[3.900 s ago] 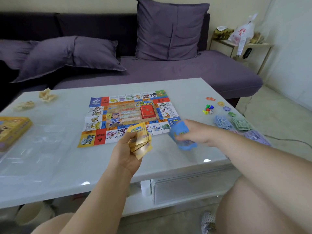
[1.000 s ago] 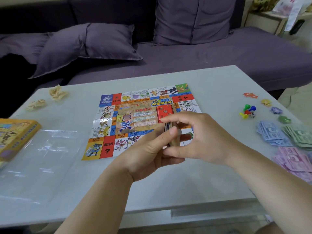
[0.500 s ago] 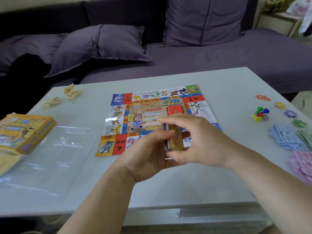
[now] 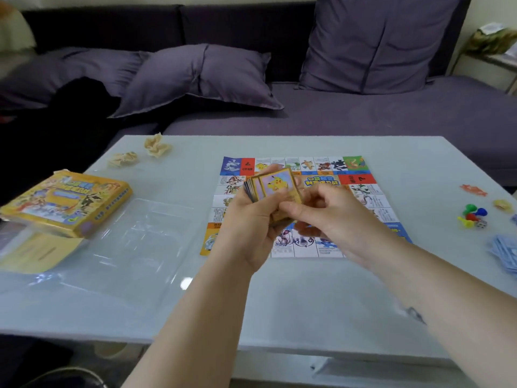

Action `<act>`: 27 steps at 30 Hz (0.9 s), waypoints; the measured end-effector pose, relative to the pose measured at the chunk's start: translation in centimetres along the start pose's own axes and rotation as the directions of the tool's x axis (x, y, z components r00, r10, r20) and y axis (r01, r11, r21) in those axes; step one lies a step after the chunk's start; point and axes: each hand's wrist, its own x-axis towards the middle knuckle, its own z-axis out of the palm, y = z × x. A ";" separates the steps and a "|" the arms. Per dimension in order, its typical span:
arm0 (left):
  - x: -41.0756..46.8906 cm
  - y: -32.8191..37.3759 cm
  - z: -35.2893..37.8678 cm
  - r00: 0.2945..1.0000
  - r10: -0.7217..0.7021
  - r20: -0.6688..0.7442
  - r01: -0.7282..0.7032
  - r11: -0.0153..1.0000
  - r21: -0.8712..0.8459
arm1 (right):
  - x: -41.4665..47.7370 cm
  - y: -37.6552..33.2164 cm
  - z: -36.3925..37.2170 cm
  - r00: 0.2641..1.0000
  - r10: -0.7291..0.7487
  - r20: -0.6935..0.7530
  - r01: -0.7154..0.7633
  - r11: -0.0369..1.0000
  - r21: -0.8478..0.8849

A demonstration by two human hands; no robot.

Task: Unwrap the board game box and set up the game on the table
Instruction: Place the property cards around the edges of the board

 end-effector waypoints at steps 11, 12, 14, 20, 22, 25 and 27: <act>3.0 1.9 -5.1 0.953 -0.025 -0.300 0.037 0.999 0.034 | 8.5 -3.3 2.0 0.916 0.256 0.310 -0.161 0.940 -0.300; 3.0 2.1 -5.6 0.955 -0.013 -0.297 0.031 0.998 0.054 | 9.2 -4.0 2.0 0.894 0.282 0.348 -0.164 0.929 -0.331; 3.1 2.7 -6.3 0.962 -0.029 -0.270 0.035 0.999 0.016 | 10.5 -5.0 2.2 0.861 0.292 0.416 -0.186 0.943 -0.276; 4.2 3.2 -7.2 0.939 -0.107 -0.327 0.010 0.958 -0.285 | 12.1 -2.6 5.7 0.913 0.238 0.332 -0.306 0.937 0.170; 4.8 2.8 -7.3 0.909 -0.105 -0.403 -0.022 0.954 -0.298 | 11.9 -0.9 6.8 0.935 0.250 0.250 -0.308 0.925 0.224; 5.6 2.4 -7.4 0.886 -0.140 -0.443 -0.004 0.951 -0.310 | 12.5 0.1 7.0 0.956 0.234 0.179 -0.278 0.918 0.283; 6.2 2.2 -7.6 0.880 -0.180 -0.439 0.003 0.927 -0.375 | 14.9 0.0 6.2 0.983 0.179 0.049 -0.186 0.948 0.259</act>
